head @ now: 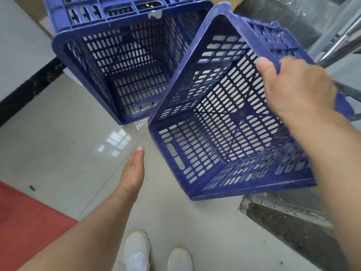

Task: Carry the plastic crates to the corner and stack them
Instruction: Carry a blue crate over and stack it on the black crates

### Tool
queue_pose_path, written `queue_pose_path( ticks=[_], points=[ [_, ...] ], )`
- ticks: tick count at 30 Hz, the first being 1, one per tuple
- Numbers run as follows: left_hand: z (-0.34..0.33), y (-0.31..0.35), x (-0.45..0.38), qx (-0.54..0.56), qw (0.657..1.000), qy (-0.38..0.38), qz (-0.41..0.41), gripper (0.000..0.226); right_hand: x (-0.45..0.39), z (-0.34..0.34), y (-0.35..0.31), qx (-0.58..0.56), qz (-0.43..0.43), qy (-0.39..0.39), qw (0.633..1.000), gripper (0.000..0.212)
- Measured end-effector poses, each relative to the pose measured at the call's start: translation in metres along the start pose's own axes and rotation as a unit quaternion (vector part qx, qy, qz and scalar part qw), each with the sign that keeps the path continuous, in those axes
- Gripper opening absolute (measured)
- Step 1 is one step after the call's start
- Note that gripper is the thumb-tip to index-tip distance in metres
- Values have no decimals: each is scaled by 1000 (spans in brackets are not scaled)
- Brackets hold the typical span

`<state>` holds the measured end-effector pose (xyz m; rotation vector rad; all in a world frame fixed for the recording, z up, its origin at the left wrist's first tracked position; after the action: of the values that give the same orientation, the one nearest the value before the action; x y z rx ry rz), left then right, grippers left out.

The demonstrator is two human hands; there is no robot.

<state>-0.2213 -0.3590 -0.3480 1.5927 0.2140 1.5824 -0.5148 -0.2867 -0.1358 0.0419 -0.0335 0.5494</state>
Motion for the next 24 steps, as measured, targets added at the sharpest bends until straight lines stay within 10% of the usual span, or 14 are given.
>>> queue_pose_path(
  ticks=[12, 17, 24],
  points=[
    [172, -120, 20, 76, 948, 257, 170, 85, 66, -14, -56, -113, 39, -115, 986, 105],
    [243, -174, 64, 283, 894, 285, 199, 44, 120, -27, -106, -188, 79, -176, 963, 67],
    [379, -229, 99, 316, 863, 359, 164, 42, 214, -58, -201, -257, 89, -212, 939, 58]
  ],
)
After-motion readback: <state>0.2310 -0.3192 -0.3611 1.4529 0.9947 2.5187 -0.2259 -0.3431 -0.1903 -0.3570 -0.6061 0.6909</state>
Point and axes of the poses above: each hand's wrist, its own x-axis away from the middle knuckle, its own z-axis out of the back of the hand, y = z × x, the point moved 5 cm from there along -x, towards the middle knuckle, and after that the axes turned 5 degrees about x, right-handed, at the moved point
